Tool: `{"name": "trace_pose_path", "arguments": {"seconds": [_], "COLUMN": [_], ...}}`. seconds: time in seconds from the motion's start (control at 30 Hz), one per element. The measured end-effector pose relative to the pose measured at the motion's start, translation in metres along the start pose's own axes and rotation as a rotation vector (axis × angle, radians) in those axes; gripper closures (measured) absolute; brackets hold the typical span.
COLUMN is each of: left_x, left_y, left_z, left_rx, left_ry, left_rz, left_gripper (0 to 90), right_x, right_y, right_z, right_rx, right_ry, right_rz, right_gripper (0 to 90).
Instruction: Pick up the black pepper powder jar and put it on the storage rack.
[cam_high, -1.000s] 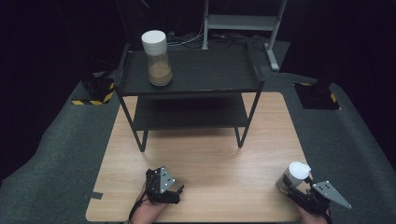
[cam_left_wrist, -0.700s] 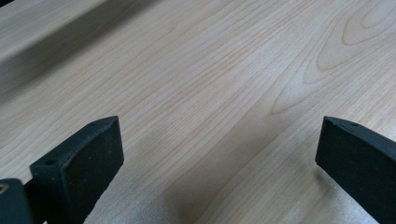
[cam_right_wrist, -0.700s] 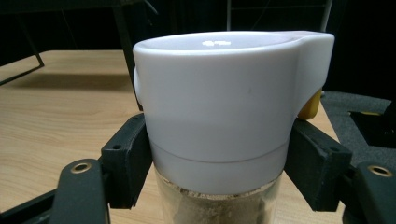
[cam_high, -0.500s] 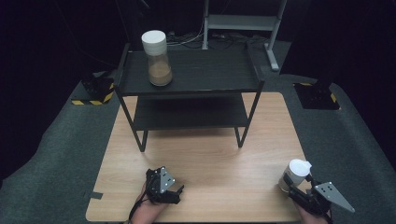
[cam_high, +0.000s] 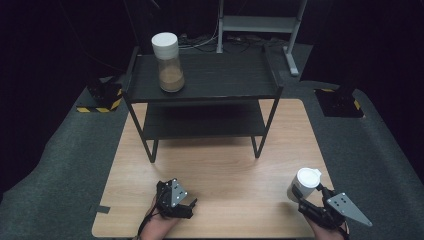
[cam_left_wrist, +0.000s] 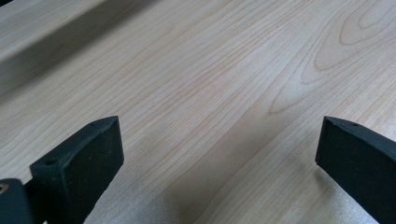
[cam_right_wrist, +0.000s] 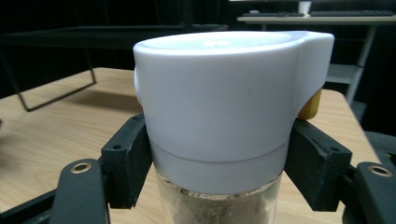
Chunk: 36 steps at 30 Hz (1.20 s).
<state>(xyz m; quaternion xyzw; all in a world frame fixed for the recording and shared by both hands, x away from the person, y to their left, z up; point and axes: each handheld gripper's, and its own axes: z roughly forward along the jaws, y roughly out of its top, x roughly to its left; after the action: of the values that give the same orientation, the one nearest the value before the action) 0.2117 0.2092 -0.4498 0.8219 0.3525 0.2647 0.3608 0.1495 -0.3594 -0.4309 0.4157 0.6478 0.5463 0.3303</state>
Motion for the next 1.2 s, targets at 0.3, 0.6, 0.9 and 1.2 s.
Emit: {"name": "trace_pose_path", "arguments": {"seconds": [0.3,0.6,0.9,1.2], "left_x": [0.000,0.001,0.002,0.003], "left_y": [0.000,-0.001,-0.001,-0.002], "left_z": [0.000,-0.001,-0.001,-0.001], "left_rx": [-0.001,-0.006,-0.007,-0.013], "left_ry": [-0.004,-0.006,-0.011,-0.018], "left_rz": [0.015,0.011,0.006,0.000], "left_gripper": [1.2,1.3,1.2,1.3], "right_x": [0.014,0.026,0.040,0.051], "right_y": [0.013,0.024,0.046,0.070], "right_z": [0.023,0.043,0.061,0.077], "right_rx": [-0.002,-0.009,-0.034,-0.059], "right_ry": [0.099,0.168,0.222,0.256], "right_rz": [-0.016,-0.012,-0.012,-0.019], "right_gripper": [28.9,28.9,28.9,28.9]}}
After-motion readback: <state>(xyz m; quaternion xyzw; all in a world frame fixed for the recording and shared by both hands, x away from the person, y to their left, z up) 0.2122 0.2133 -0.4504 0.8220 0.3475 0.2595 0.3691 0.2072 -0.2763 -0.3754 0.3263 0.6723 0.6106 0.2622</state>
